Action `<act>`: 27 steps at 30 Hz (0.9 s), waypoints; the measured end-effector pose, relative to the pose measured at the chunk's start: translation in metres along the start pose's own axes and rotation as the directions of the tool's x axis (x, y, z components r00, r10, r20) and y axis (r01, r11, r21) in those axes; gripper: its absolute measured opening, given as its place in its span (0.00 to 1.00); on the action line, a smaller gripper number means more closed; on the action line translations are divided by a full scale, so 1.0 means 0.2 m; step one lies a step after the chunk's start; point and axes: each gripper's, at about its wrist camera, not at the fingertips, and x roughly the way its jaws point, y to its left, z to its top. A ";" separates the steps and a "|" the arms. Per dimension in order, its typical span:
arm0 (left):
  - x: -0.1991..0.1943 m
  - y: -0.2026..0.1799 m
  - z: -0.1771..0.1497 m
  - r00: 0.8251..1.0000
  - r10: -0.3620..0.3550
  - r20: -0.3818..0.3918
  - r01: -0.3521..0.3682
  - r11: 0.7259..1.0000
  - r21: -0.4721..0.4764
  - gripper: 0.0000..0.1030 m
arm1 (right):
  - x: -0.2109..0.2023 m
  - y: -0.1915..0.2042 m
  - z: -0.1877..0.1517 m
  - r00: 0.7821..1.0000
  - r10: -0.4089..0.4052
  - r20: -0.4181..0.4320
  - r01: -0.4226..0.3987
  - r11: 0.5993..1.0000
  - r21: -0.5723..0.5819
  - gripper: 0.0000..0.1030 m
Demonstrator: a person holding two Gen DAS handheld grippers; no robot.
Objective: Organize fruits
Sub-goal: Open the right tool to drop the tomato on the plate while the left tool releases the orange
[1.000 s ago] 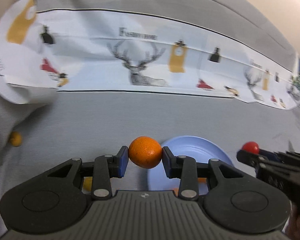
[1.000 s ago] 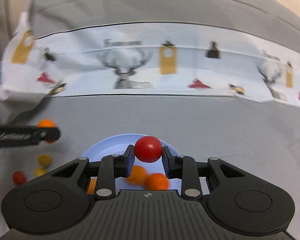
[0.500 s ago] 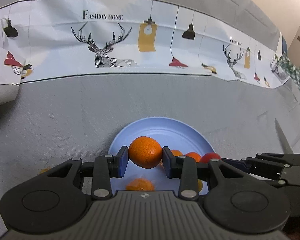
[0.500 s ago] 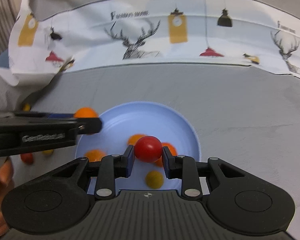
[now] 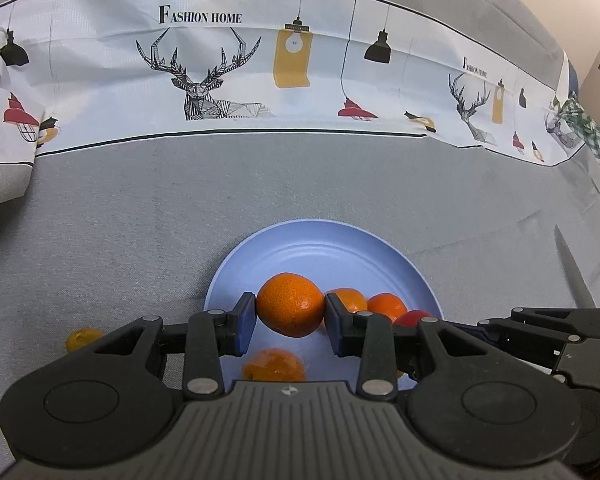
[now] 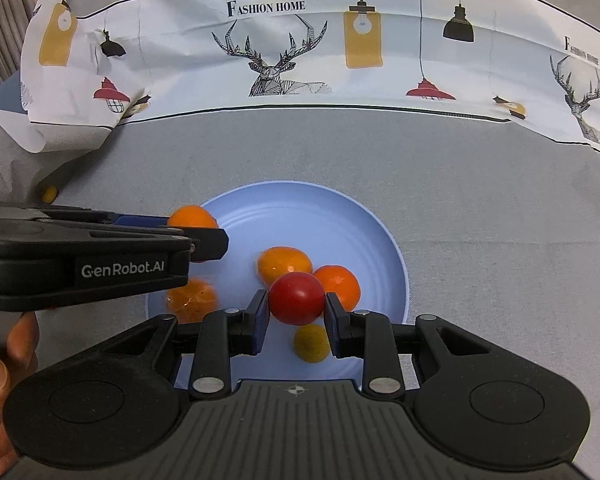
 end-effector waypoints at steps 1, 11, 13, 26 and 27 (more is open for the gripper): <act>0.00 0.00 0.00 1.000 0.000 -0.001 0.000 1.000 0.000 0.39 | 0.00 0.00 0.00 1.000 -0.001 -0.003 0.001 1.000 -0.002 0.31; -0.03 0.00 0.01 1.000 -0.020 0.020 0.020 1.000 -0.016 0.49 | -0.01 0.03 0.02 1.000 -0.019 0.007 0.019 1.000 -0.005 0.46; -0.05 0.01 0.01 0.999 -0.019 0.027 0.019 1.000 -0.018 0.49 | -0.02 0.04 0.02 1.000 -0.025 0.017 0.025 1.000 -0.007 0.46; -0.16 0.06 0.03 0.992 0.026 0.122 -0.024 1.000 -0.018 0.21 | -0.10 0.02 0.06 0.981 -0.117 0.153 0.106 0.991 0.077 0.45; -0.17 0.07 0.03 0.991 0.034 0.129 -0.032 0.999 -0.022 0.19 | -0.11 0.02 0.07 0.979 -0.121 0.162 0.109 0.990 0.085 0.44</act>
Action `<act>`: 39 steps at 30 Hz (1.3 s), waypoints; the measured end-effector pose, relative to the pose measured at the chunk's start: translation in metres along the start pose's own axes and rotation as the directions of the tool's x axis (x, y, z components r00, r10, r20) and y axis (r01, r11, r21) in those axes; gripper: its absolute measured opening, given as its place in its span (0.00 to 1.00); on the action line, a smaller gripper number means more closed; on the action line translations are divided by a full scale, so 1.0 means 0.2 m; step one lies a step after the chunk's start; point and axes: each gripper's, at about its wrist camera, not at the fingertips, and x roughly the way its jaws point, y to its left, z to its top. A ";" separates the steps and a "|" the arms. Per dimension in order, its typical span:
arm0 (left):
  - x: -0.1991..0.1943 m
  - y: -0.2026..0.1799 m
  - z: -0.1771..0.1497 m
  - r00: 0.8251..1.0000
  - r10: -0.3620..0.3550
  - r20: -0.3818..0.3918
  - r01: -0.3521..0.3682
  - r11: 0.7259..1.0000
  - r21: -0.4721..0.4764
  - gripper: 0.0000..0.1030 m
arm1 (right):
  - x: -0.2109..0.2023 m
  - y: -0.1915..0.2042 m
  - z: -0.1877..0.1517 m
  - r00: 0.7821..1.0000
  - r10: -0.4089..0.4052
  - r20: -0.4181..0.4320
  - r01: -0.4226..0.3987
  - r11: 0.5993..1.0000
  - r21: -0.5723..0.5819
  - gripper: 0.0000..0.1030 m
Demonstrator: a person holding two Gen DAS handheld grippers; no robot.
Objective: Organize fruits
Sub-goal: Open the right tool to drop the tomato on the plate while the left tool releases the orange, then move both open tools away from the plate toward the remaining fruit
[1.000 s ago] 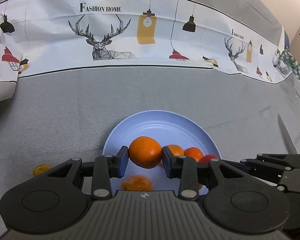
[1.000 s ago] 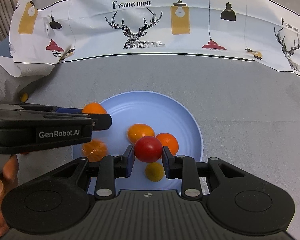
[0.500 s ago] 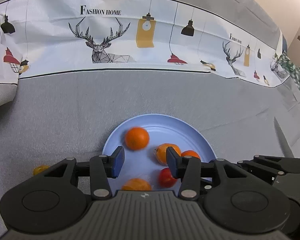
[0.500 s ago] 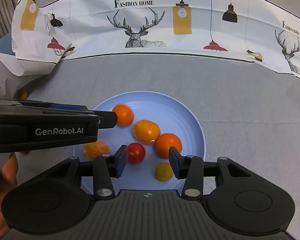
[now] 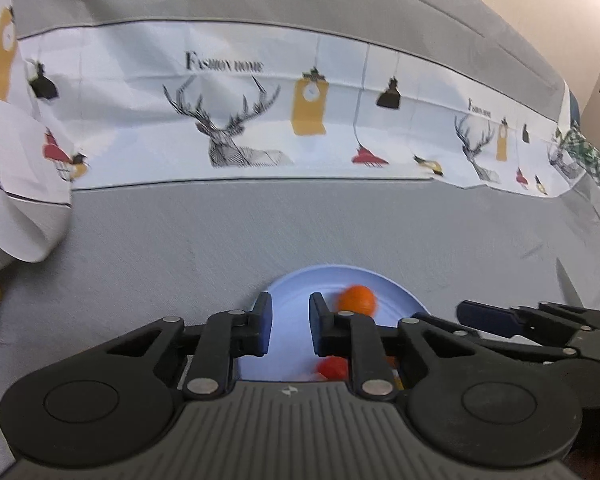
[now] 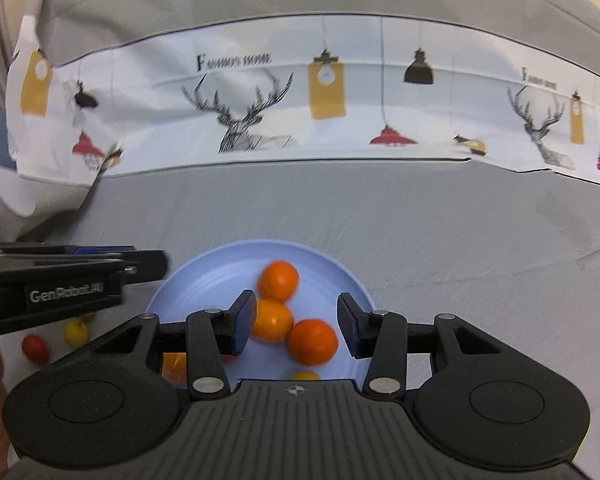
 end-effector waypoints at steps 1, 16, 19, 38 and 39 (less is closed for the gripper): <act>-0.01 0.01 0.00 1.000 0.011 0.005 -0.011 1.000 -0.003 0.18 | 0.00 0.00 0.00 1.000 -0.004 0.010 0.004 1.000 0.007 0.40; 0.08 0.29 0.05 0.964 0.254 -0.077 -0.254 0.967 0.018 0.19 | -0.01 0.18 0.03 0.998 0.066 0.017 -0.066 0.998 -0.014 0.32; 0.19 0.41 0.08 0.950 0.291 -0.112 -0.285 0.956 0.068 0.19 | -0.01 0.23 0.02 0.996 0.085 0.011 -0.085 0.996 -0.031 0.32; -0.31 1.13 0.29 0.664 0.718 0.207 -0.633 0.687 -0.357 0.02 | 0.14 0.67 -0.11 0.955 0.280 -0.097 -0.291 0.949 -0.123 0.32; -0.31 1.13 0.30 0.662 0.719 0.210 -0.637 0.688 -0.348 0.02 | 0.14 0.69 -0.12 0.954 0.285 -0.098 -0.296 0.947 -0.125 0.32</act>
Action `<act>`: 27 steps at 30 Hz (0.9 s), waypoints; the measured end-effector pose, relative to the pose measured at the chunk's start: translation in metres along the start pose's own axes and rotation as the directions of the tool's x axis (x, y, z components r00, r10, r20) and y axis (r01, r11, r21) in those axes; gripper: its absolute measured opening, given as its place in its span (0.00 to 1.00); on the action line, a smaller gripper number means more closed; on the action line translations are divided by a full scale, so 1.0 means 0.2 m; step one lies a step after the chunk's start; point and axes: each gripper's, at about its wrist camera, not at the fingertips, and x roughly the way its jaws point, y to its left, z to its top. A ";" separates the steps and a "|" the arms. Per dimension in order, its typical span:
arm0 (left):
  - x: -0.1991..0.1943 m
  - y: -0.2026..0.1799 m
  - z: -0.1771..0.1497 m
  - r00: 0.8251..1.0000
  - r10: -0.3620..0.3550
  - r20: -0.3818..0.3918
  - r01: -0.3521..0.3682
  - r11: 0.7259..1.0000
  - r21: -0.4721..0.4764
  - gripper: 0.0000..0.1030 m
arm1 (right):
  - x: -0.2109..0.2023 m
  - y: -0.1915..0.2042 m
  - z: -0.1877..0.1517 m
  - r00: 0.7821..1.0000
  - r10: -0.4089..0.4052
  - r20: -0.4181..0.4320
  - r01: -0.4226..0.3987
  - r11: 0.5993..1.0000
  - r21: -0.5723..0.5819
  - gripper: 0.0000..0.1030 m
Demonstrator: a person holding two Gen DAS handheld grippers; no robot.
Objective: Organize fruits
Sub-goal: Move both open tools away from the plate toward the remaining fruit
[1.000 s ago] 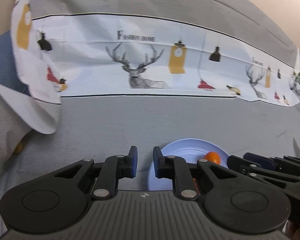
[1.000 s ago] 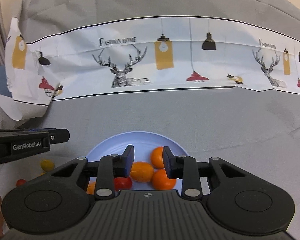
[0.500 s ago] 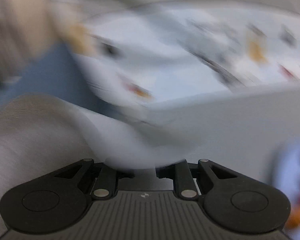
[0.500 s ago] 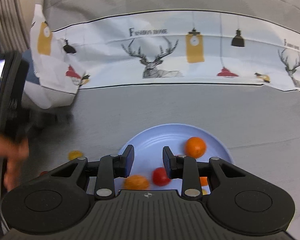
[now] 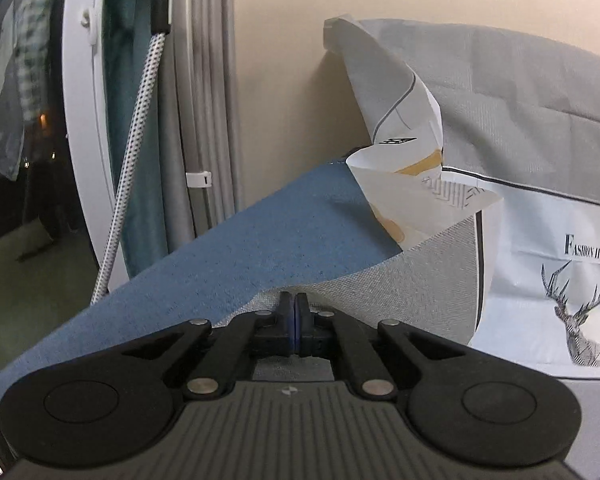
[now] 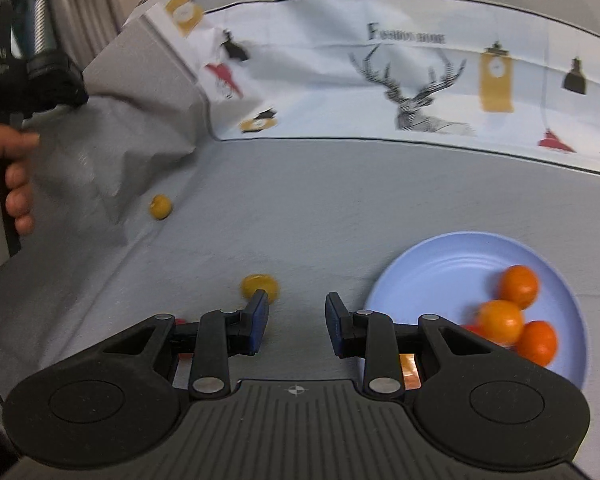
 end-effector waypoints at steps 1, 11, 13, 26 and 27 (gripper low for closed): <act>-0.01 0.00 -0.01 1.000 0.000 0.005 0.000 1.000 0.001 0.02 | 0.01 0.01 0.00 1.000 0.003 -0.002 -0.003 1.000 -0.003 0.32; 0.00 0.08 0.02 0.995 0.093 0.044 -0.090 0.994 -0.067 0.02 | 0.12 0.16 0.09 0.988 0.102 0.112 -0.095 0.993 -0.068 0.33; 0.00 0.08 0.02 0.993 0.106 0.044 -0.104 0.993 -0.056 0.02 | 0.18 0.24 0.13 0.982 0.134 0.130 -0.121 0.987 -0.108 0.33; -0.02 0.14 0.04 0.992 0.121 0.030 -0.117 0.986 -0.116 0.02 | 0.72 0.58 0.37 0.979 0.198 0.046 -0.188 0.967 -0.170 0.33; -0.02 0.15 0.04 0.992 0.120 0.029 -0.116 0.986 -0.122 0.02 | 0.75 0.60 0.38 0.980 0.200 0.027 -0.192 0.966 -0.171 0.33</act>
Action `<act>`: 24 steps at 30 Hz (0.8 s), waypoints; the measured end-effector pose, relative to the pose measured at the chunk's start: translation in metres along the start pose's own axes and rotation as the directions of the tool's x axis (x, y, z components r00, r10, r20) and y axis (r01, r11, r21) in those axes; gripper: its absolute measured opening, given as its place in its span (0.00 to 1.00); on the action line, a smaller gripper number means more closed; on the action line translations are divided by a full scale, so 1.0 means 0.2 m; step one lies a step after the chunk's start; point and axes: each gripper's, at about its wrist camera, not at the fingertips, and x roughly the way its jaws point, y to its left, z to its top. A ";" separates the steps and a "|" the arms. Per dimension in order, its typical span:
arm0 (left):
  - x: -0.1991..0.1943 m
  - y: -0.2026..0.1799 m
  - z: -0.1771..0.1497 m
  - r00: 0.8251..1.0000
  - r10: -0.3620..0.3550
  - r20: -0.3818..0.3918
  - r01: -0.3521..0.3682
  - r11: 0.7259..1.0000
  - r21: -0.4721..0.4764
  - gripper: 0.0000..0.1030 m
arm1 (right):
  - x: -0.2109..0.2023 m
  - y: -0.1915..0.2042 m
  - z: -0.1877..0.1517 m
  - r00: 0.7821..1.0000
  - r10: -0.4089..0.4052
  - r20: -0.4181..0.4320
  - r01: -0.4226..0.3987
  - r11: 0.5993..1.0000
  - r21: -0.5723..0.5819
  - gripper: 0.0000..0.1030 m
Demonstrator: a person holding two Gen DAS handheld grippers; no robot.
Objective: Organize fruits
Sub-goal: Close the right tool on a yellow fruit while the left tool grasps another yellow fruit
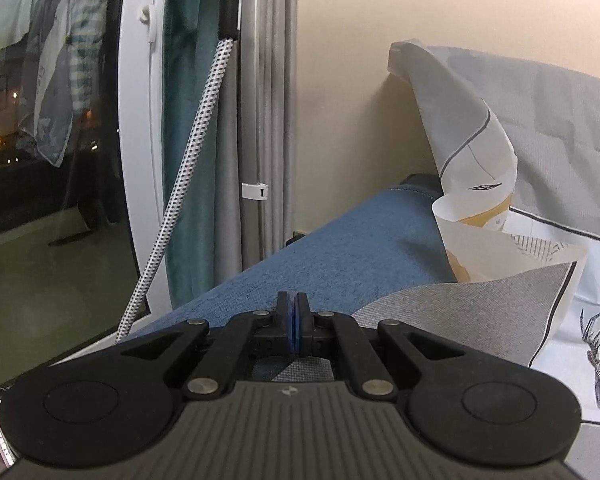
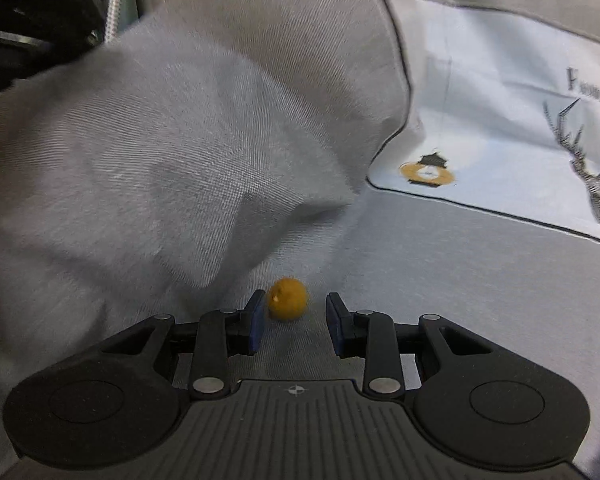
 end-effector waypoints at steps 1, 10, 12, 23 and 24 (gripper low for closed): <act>0.00 0.00 0.00 1.000 0.001 -0.001 -0.001 1.000 -0.001 0.02 | 0.03 0.01 0.00 1.000 -0.004 -0.018 0.004 1.000 -0.008 0.33; 0.00 0.02 0.03 1.000 -0.026 -0.013 0.025 0.999 -0.030 0.05 | 0.00 0.04 0.06 0.999 -0.033 -0.019 0.032 0.998 -0.048 0.26; -0.02 0.02 0.04 0.999 -0.047 0.003 0.047 0.998 -0.031 0.08 | -0.10 0.00 0.07 0.999 -0.048 0.004 0.048 0.998 -0.034 0.26; -0.42 -0.03 0.04 0.867 -0.486 0.106 0.478 0.873 0.093 0.15 | -0.90 -0.20 -0.26 0.985 -0.172 -0.014 0.173 0.983 0.061 0.26; -0.47 -0.04 0.02 0.841 -0.535 0.083 0.525 0.843 0.116 0.15 | -0.96 -0.21 -0.32 0.984 -0.174 -0.029 0.176 0.983 0.054 0.26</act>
